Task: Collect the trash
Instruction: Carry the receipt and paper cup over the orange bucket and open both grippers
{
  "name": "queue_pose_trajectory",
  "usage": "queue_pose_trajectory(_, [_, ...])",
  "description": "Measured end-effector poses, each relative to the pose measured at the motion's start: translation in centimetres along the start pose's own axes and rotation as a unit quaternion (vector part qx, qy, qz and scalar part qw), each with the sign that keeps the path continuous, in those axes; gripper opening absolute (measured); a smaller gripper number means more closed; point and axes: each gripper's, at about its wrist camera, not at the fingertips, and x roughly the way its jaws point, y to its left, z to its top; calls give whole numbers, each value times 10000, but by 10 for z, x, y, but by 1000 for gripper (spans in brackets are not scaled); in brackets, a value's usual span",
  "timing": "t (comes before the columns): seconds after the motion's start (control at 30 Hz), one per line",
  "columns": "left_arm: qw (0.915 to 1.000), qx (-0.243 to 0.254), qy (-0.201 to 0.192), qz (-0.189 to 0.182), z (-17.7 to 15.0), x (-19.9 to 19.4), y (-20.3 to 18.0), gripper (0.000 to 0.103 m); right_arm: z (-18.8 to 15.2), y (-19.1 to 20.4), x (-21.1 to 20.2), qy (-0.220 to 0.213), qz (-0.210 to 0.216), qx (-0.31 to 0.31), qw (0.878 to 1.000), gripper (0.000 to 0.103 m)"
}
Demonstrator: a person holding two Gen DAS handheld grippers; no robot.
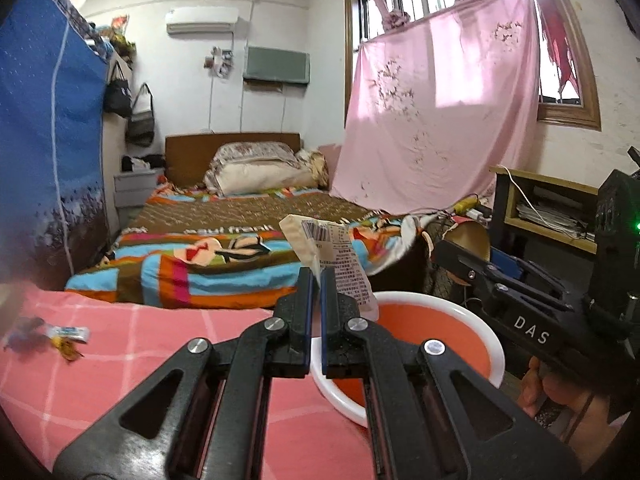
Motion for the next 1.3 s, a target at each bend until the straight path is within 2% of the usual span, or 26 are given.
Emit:
queue_pose_trajectory(0.4, [9965,-56,787,-268,-7,37,-24,7,-12,-33,12,723,-326,388,9961,48])
queue_pose_trajectory(0.83, [9893,-64,1406,-388,-15,66,-42,7,-24,-55,21,1162,-457,625,9902,51])
queue_pose_trajectory(1.07, [9810,-459,1819,-504,-20,82,-41,8,-27,-65,23,1319,-504,805,9867,52])
queue_pose_trajectory(1.3, [9753,-788,1988,-553,-20,87,-39,8,-29,-73,23,1415,-544,949,9839,55])
